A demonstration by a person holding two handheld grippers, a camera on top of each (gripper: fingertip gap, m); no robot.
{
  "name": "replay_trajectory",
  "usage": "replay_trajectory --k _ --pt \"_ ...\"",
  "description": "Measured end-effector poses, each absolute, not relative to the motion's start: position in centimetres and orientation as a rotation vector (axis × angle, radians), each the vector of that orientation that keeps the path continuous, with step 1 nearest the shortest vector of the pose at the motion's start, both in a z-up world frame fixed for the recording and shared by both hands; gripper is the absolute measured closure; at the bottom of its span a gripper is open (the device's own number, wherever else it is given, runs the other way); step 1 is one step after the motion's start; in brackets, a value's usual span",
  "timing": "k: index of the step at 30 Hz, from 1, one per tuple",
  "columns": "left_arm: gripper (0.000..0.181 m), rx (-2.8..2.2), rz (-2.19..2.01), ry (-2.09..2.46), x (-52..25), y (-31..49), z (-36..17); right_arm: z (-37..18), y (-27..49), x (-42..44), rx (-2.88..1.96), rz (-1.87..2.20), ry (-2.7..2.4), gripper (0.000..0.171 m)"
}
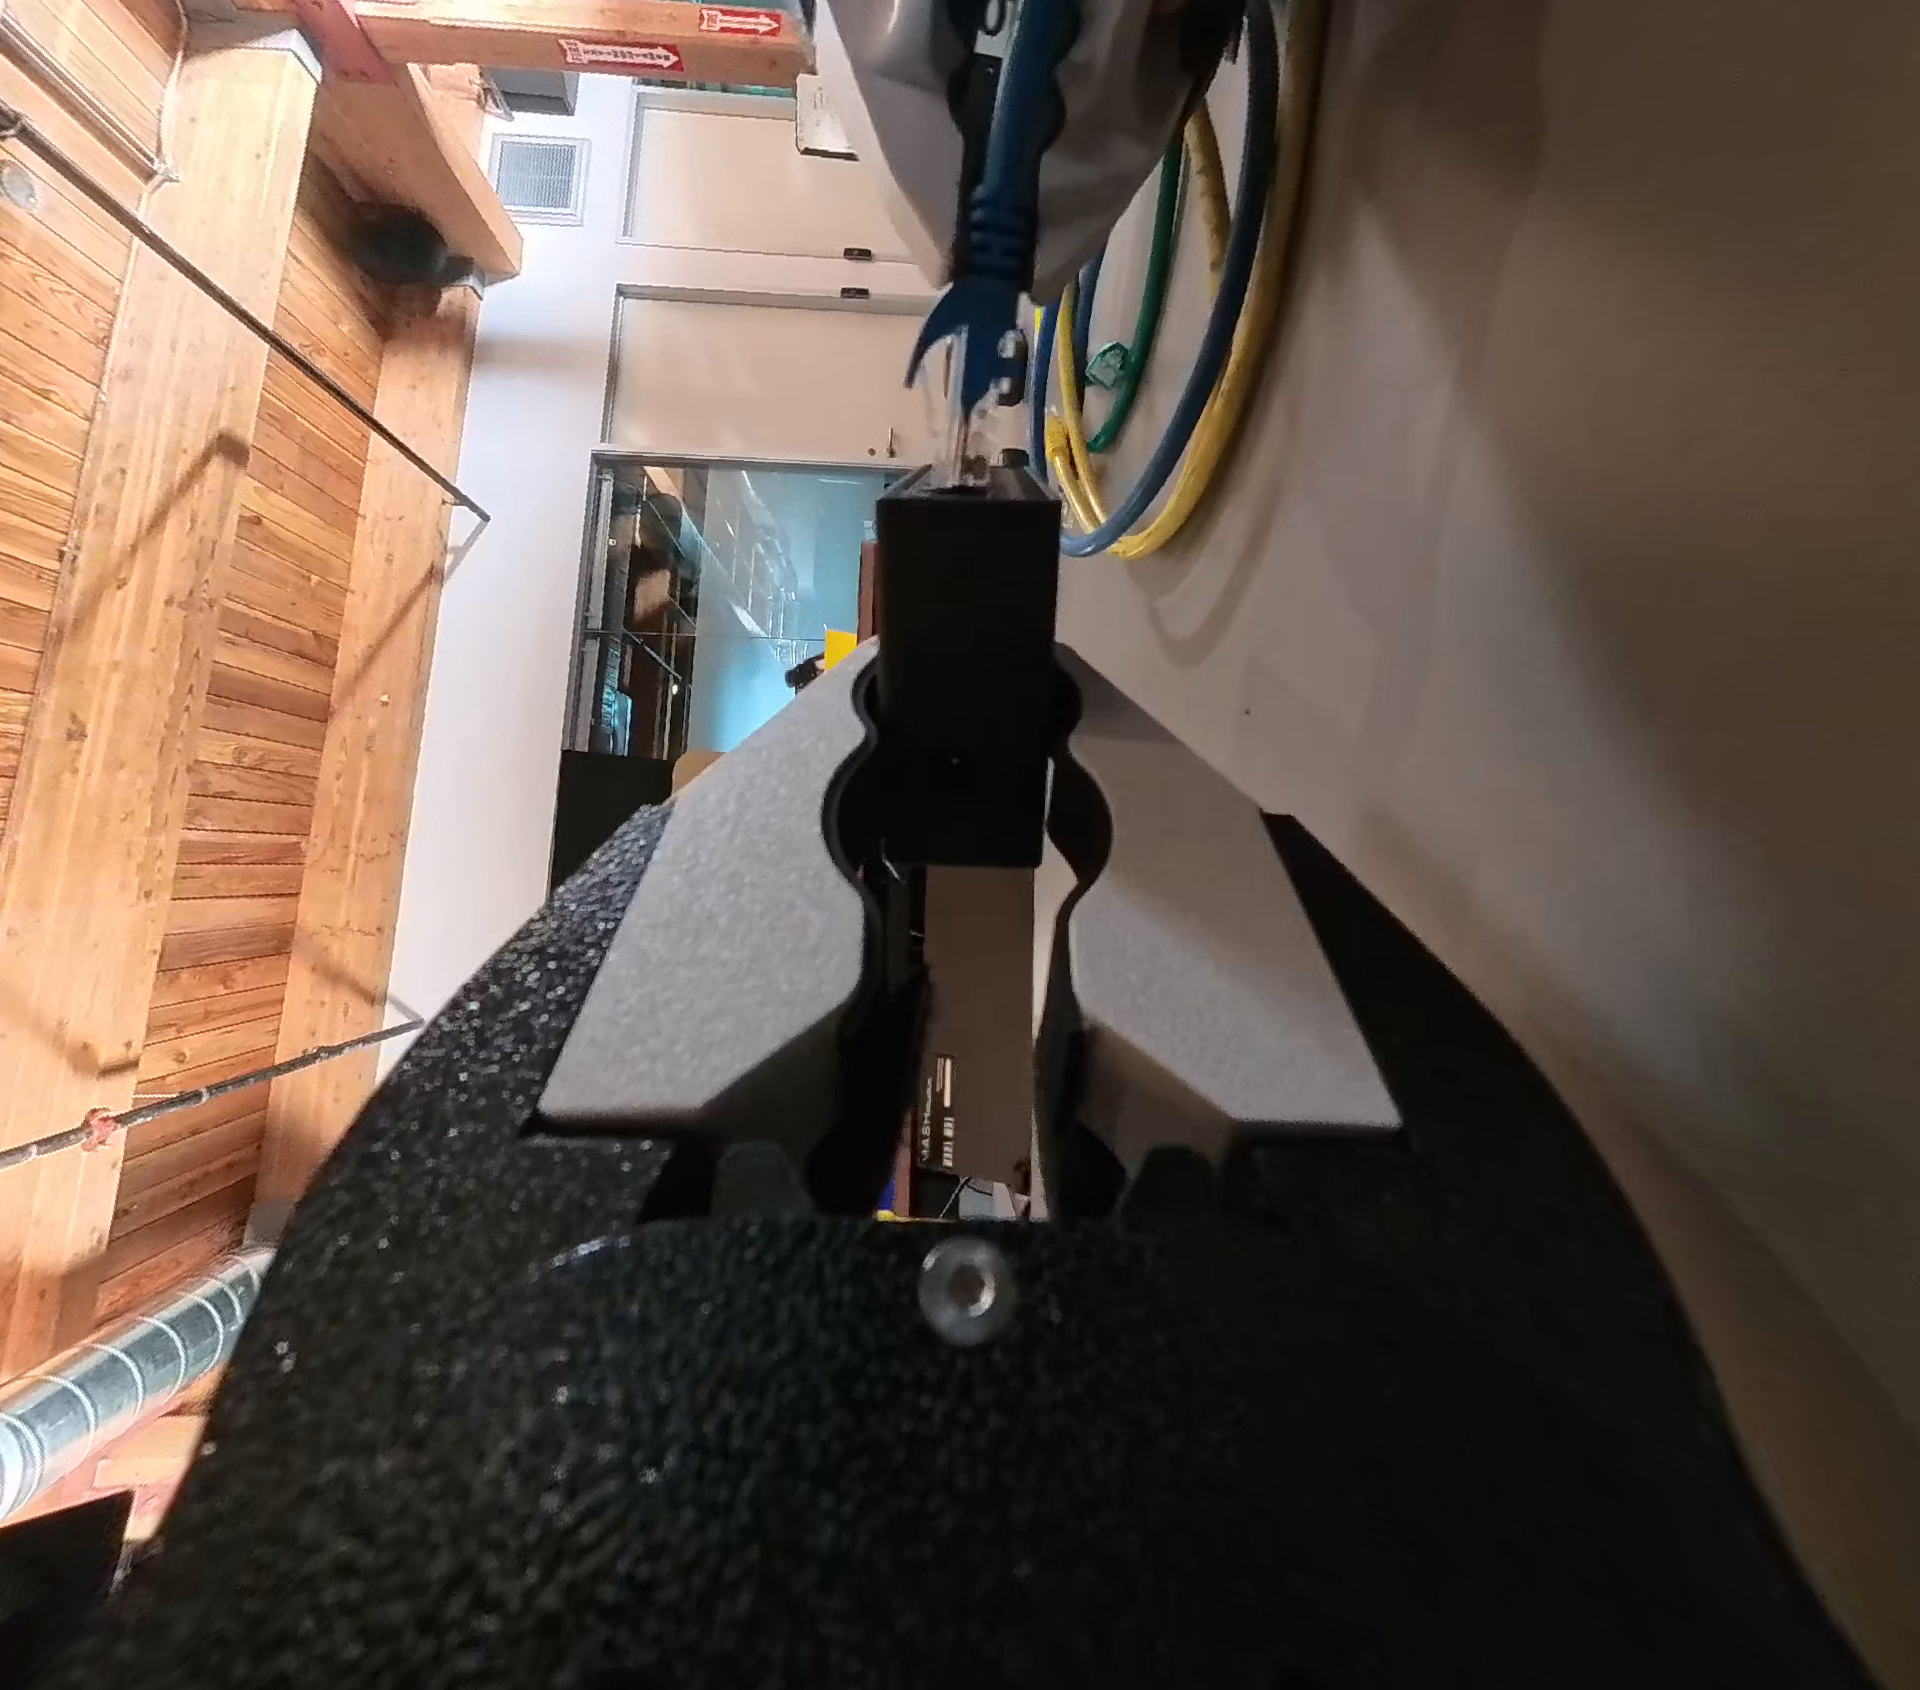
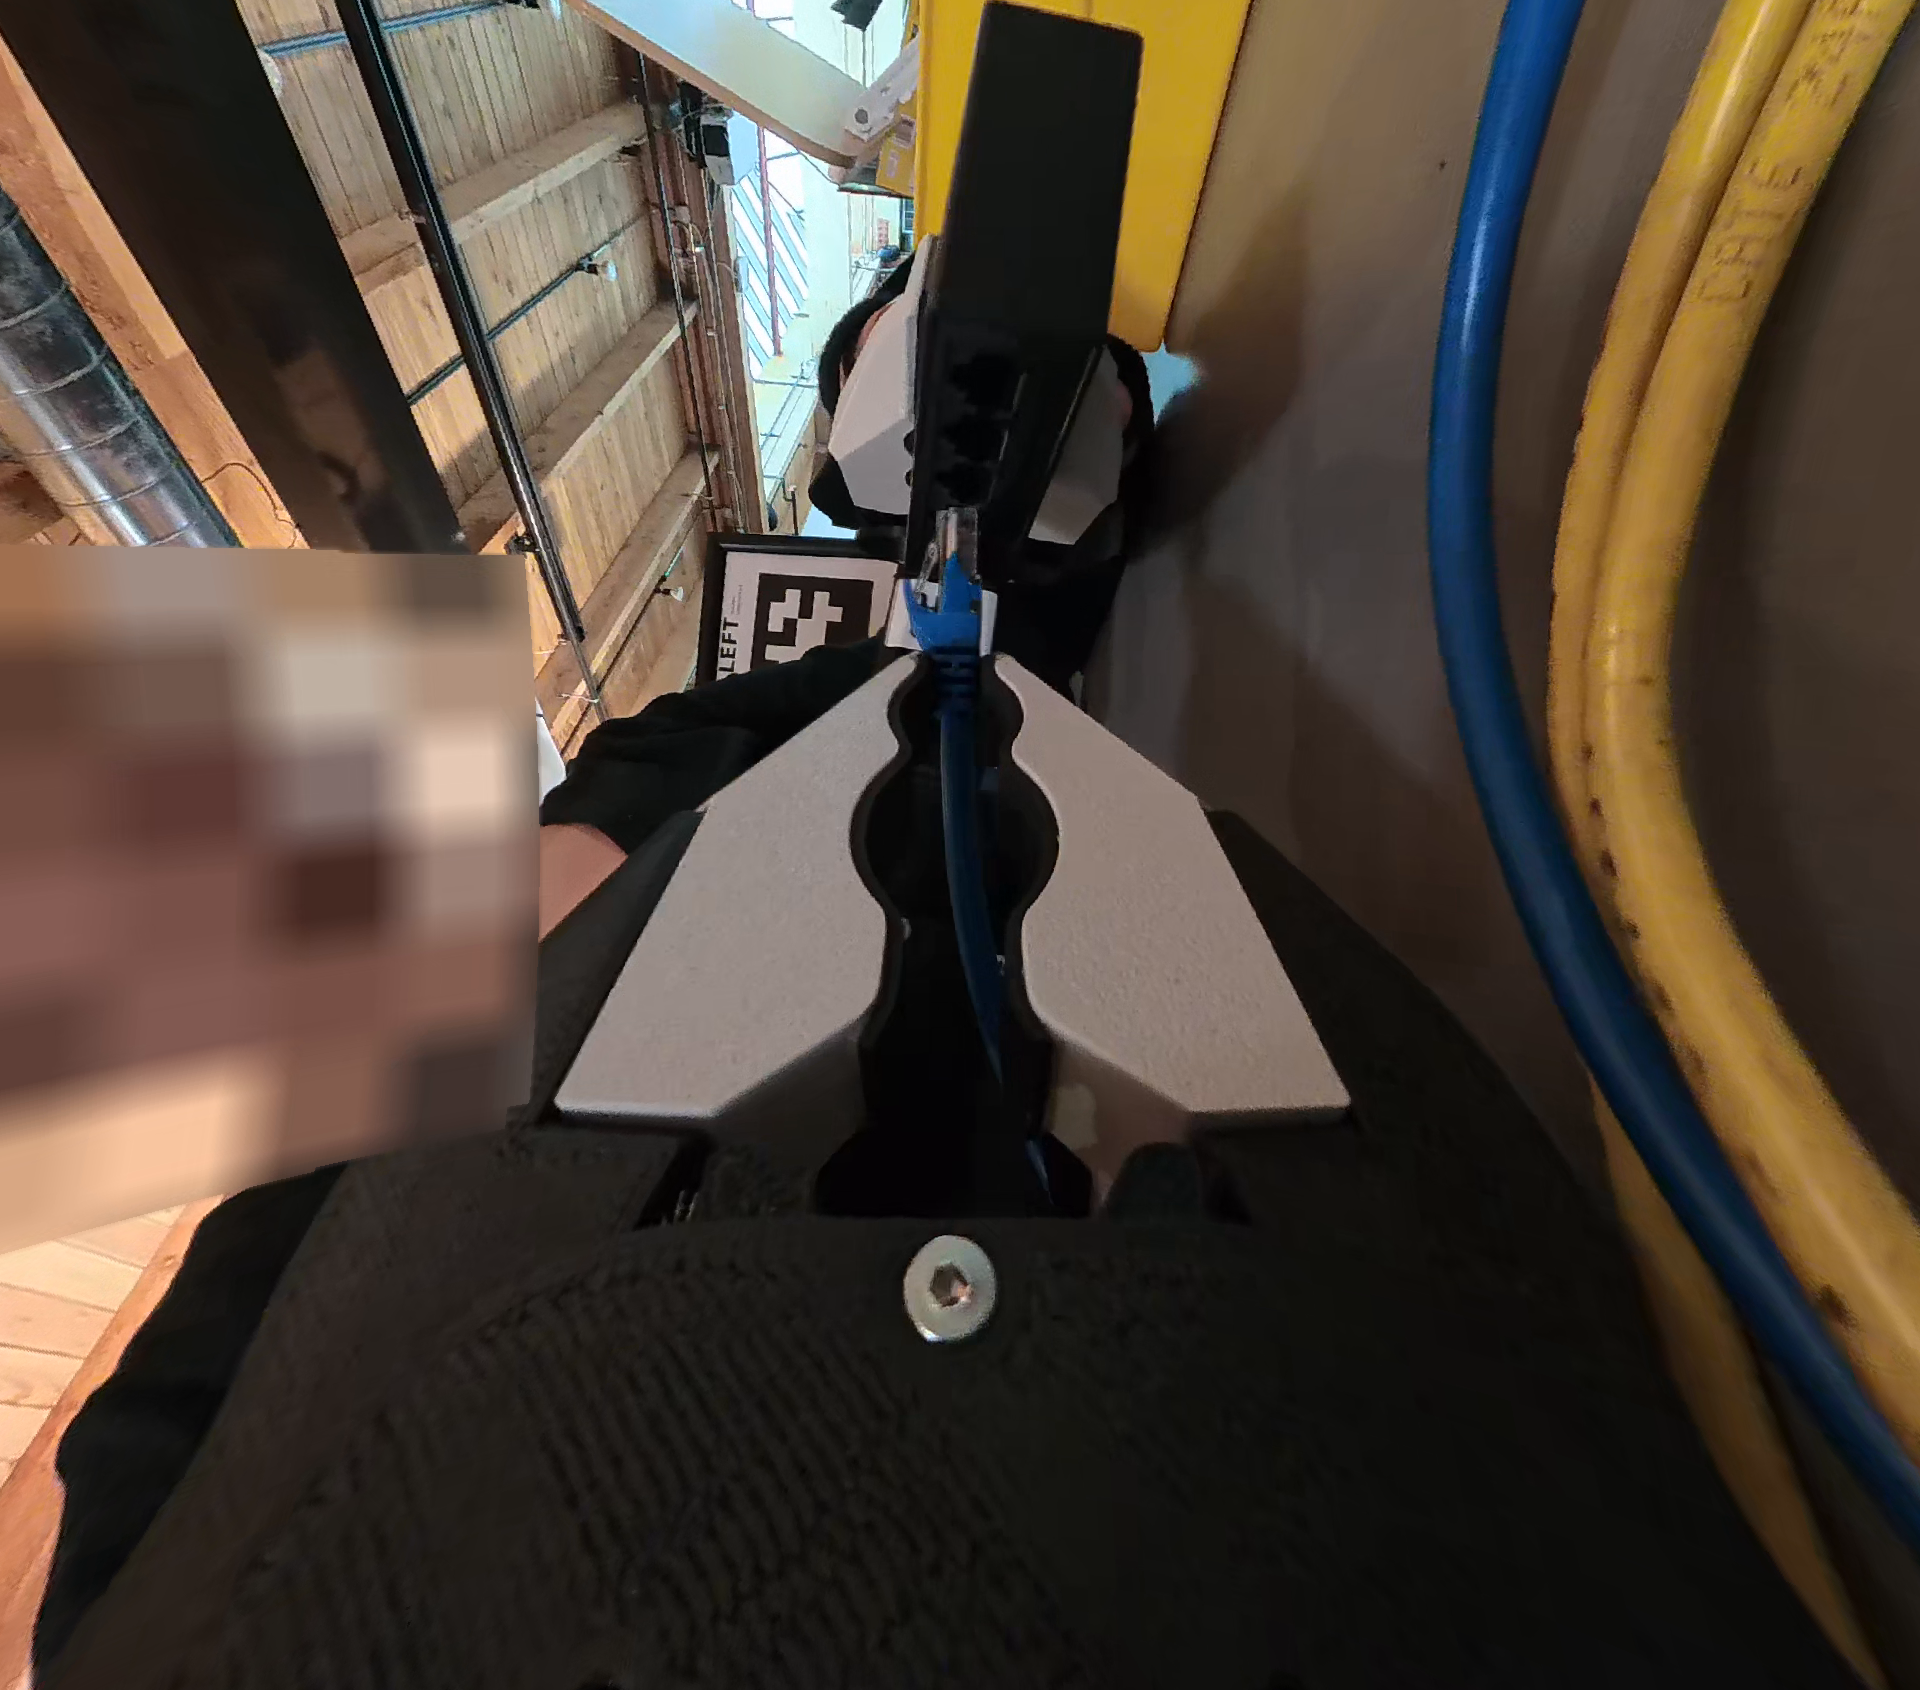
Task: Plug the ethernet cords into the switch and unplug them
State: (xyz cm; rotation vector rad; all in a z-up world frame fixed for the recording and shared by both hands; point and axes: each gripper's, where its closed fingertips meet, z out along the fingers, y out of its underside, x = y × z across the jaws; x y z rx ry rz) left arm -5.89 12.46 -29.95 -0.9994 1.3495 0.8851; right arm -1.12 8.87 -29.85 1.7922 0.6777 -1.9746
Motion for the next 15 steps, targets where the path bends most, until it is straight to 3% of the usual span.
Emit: replay_trajectory --k 15 --pt "0.157 -1.000 0.872 1.387 -5.53 12.24 -30.72 -30.70 8.40 -0.79 1.791 -1.908 0.676 0.165"
